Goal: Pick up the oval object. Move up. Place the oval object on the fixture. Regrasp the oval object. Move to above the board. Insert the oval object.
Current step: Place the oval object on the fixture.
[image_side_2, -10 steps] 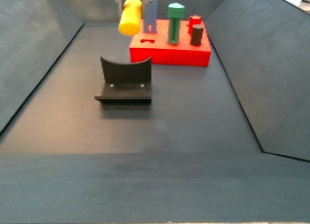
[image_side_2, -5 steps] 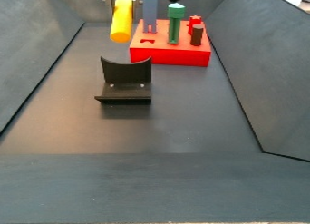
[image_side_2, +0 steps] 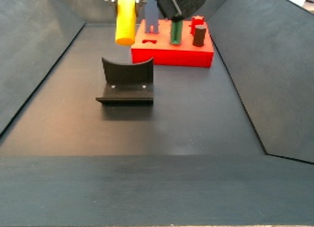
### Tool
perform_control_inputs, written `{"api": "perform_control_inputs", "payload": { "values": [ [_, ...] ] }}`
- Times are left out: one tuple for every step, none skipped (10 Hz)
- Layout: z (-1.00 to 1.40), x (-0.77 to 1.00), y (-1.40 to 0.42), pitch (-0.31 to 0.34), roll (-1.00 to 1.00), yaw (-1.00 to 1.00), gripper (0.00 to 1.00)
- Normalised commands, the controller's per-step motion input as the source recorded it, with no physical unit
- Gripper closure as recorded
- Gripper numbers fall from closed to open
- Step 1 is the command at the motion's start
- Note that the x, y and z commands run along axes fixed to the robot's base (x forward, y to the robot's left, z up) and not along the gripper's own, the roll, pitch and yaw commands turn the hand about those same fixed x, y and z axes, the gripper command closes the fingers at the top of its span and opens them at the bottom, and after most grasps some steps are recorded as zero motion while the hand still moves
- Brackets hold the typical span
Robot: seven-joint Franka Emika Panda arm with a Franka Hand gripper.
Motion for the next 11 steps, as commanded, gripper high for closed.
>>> {"api": "perform_control_inputs", "payload": {
  "values": [
    [-0.01, 0.07, 0.03, 0.040, -0.22, -0.11, 1.00],
    [-1.00, 0.13, 0.13, 0.191, -1.00, -0.11, 1.00],
    [-1.00, 0.13, 0.14, 0.175, -1.00, -0.12, 1.00],
    [-1.00, 0.15, 0.14, 0.199, -1.00, -0.15, 1.00],
    [-1.00, 0.17, 0.14, 0.192, -0.89, -0.18, 1.00],
    [-1.00, 0.17, 0.14, 0.167, -0.79, -0.19, 1.00],
    [-1.00, 0.17, 0.14, 0.115, -0.58, -0.21, 1.00],
    [-1.00, 0.18, 0.14, 0.066, -0.36, -0.21, 1.00],
    [-1.00, 0.19, 0.13, 0.039, -0.24, -0.20, 1.00],
    [-0.95, 0.18, 0.12, 0.006, -0.20, -0.18, 1.00],
    [-0.76, 0.14, 0.11, -0.016, -0.18, -0.16, 1.00]
  ]
}}
